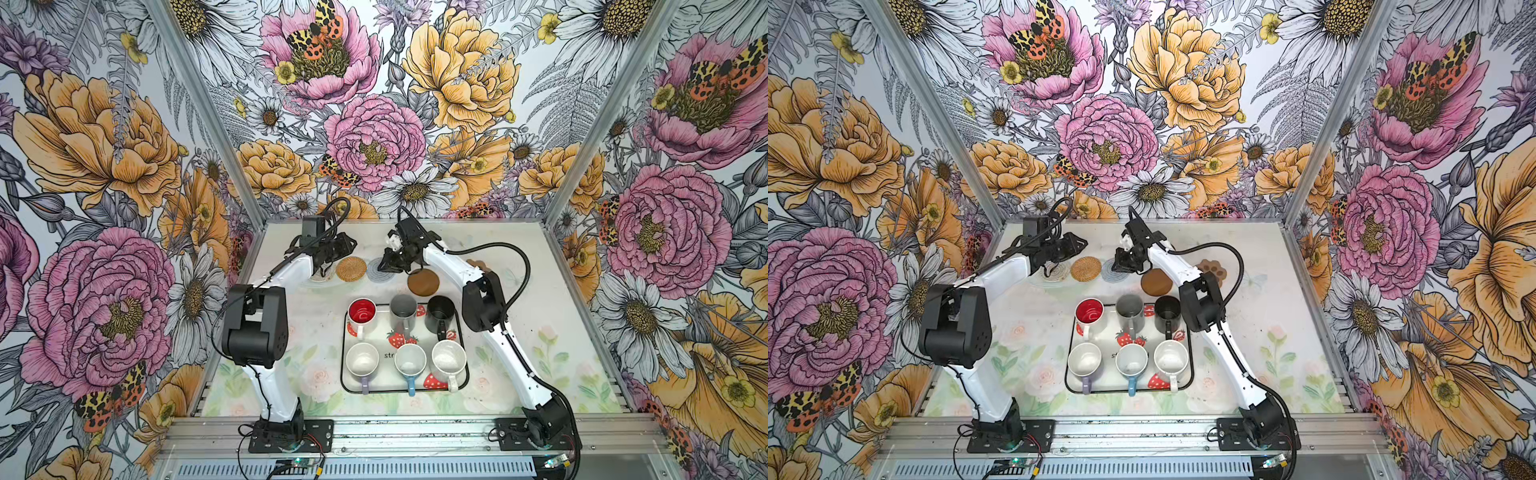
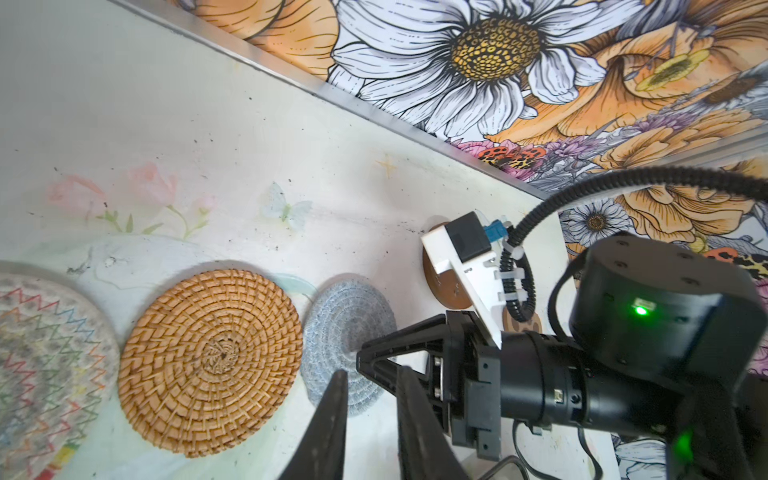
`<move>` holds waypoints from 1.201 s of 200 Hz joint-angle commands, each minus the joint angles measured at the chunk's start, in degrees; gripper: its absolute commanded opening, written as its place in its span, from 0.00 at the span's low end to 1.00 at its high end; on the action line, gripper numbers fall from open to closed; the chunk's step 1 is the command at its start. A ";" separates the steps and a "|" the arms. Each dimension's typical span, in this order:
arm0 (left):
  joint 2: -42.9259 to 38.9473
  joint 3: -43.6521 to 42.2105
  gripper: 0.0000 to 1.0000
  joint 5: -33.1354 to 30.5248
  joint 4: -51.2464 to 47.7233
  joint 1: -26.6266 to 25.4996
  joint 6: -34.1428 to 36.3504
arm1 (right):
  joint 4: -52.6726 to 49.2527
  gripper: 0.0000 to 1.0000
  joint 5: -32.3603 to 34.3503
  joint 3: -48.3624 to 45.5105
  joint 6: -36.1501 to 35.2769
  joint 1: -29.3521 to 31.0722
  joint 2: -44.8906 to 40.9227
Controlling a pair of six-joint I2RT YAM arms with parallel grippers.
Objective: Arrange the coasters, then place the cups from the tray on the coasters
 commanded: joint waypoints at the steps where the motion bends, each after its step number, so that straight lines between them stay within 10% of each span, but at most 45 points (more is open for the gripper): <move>1: -3.55 -0.21 0.24 -0.80 1.17 -2.53 -0.78 | -0.11 0.21 -0.59 0.69 -2.12 -1.46 -7.21; 131: 11.74 15.46 0.37 -4.53 -11.43 -18.06 0.61 | 1.51 0.31 13.84 -34.32 -15.87 -10.57 -31.85; 240: 15.92 16.68 0.44 -9.02 -16.07 -21.28 0.93 | 16.85 0.45 9.59 -57.94 -10.92 -14.79 -38.79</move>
